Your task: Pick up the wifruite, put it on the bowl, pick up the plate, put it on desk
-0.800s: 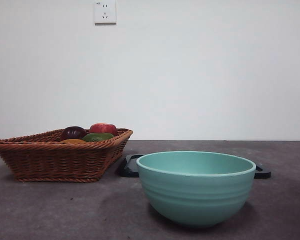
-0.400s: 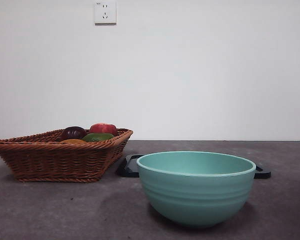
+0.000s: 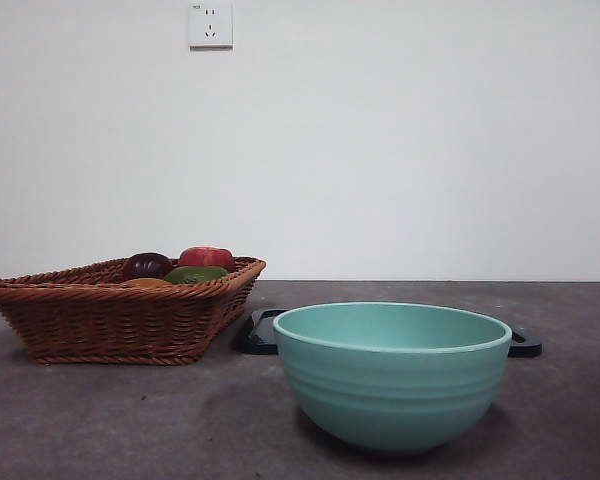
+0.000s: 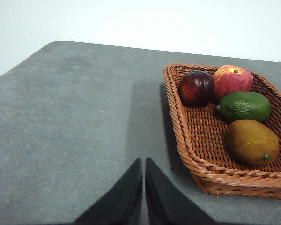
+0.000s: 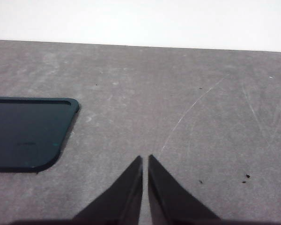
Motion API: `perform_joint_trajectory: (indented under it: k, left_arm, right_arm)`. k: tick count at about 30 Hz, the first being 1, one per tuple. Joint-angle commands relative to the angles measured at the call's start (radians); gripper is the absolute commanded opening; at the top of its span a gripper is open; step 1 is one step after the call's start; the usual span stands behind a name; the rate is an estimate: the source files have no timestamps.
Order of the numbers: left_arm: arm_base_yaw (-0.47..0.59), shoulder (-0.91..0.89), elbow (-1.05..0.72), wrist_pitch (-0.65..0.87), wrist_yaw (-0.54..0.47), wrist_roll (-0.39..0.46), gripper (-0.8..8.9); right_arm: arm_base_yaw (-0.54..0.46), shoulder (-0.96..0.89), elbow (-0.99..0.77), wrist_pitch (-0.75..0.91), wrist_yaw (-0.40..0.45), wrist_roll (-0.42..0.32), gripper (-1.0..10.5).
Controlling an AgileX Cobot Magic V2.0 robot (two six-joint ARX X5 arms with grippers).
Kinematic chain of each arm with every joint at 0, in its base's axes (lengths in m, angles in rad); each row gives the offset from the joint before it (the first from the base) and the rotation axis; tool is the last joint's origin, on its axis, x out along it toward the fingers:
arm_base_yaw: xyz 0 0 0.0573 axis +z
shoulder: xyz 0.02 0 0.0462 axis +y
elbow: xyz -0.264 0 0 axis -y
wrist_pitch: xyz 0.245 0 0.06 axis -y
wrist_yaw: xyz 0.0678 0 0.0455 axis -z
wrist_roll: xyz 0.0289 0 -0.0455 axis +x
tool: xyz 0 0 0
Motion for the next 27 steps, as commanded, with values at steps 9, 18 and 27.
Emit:
perform_joint_trajectory:
  k: [9, 18, 27]
  left_arm:
    - [0.0, -0.002, -0.021, -0.006, -0.003, 0.004, 0.09]
    - [0.0, -0.002, -0.021, -0.006, -0.003, 0.004, 0.09]
    - [0.0, -0.002, -0.021, -0.006, -0.003, 0.004, 0.09]
  right_arm:
    - [0.003, -0.002, -0.005, 0.012, 0.001, 0.01, 0.1]
    - [0.003, -0.002, -0.005, 0.012, 0.001, 0.01, 0.1]
    - [0.003, -0.002, -0.005, 0.012, 0.001, 0.01, 0.1]
